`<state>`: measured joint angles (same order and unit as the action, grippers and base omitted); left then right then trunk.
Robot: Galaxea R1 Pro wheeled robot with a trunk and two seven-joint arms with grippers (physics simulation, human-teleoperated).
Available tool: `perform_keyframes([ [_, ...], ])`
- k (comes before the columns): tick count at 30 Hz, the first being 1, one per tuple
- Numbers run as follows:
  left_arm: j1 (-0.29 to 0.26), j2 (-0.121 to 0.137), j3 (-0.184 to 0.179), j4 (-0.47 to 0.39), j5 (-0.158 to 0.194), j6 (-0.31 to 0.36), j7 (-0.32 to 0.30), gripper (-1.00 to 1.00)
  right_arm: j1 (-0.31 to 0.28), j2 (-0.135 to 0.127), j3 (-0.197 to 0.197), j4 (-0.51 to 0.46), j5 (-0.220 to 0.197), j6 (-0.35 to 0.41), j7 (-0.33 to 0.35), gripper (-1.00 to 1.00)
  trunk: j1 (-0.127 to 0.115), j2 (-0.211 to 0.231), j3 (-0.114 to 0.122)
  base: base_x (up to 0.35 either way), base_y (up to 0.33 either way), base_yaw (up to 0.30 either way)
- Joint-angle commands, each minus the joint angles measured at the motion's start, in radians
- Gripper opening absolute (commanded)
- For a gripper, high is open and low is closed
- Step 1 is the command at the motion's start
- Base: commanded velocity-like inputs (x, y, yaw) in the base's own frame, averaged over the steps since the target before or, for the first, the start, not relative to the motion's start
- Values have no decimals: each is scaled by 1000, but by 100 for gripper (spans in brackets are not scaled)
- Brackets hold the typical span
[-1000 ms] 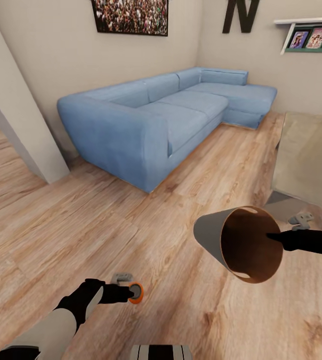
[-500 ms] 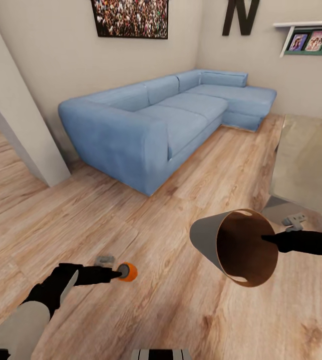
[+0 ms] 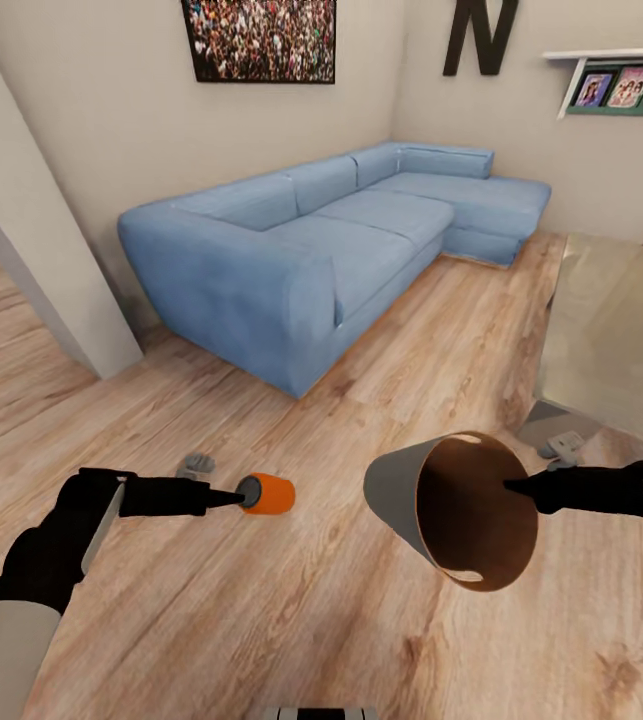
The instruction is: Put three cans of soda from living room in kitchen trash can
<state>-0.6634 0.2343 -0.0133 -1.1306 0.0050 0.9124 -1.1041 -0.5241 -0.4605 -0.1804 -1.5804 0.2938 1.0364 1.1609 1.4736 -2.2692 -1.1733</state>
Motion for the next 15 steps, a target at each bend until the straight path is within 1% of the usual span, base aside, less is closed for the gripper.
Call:
perform_keyframes([
  [1,1,0,0,-29,-5,29,-42,-100,0,0,14,0,-16,11,4,-100,-4,7,3,0,0,0],
  [2,1,0,0,-56,-5,59,-86,-100,0,1,26,1,-16,11,5,-100,-8,14,6,0,0,0],
  [3,2,0,0,-66,-5,71,-105,-100,0,1,31,1,-17,11,5,-100,-12,21,10,0,0,0],
  [4,2,1,1,-83,-5,91,-140,-100,0,1,37,1,-17,11,5,-100,-15,28,13,0,0,0],
  [6,2,1,1,-94,-5,106,-175,-100,0,1,41,2,-18,11,5,-100,-23,42,19,0,0,0],
  [7,2,19,2,-106,-6,122,-255,-100,0,1,44,7,-18,11,5,-100,-27,49,22,0,0,0],
  [8,2,28,2,-108,-6,124,-277,-100,0,1,45,9,-18,11,5,-100,-31,56,25,0,0,0],
  [9,1,47,2,-111,-5,127,-325,-100,0,0,46,12,-19,11,5,-100,-35,63,28,0,0,0],
  [10,1,55,2,-111,-5,128,-351,-100,0,0,46,13,-19,11,5,-100,-38,70,31,0,0,0],
  [11,1,85,4,-118,-7,131,-467,-100,0,-1,47,16,-21,11,5,-100,-42,77,35,0,0,0],
  [13,1,93,4,-140,-5,132,-467,-100,0,-1,47,17,-21,11,10,-100,-50,91,41,0,0,0],
  [15,1,97,4,-162,-4,132,-467,-100,0,-1,47,17,-21,11,14,-100,-58,105,47,0,0,0],
])
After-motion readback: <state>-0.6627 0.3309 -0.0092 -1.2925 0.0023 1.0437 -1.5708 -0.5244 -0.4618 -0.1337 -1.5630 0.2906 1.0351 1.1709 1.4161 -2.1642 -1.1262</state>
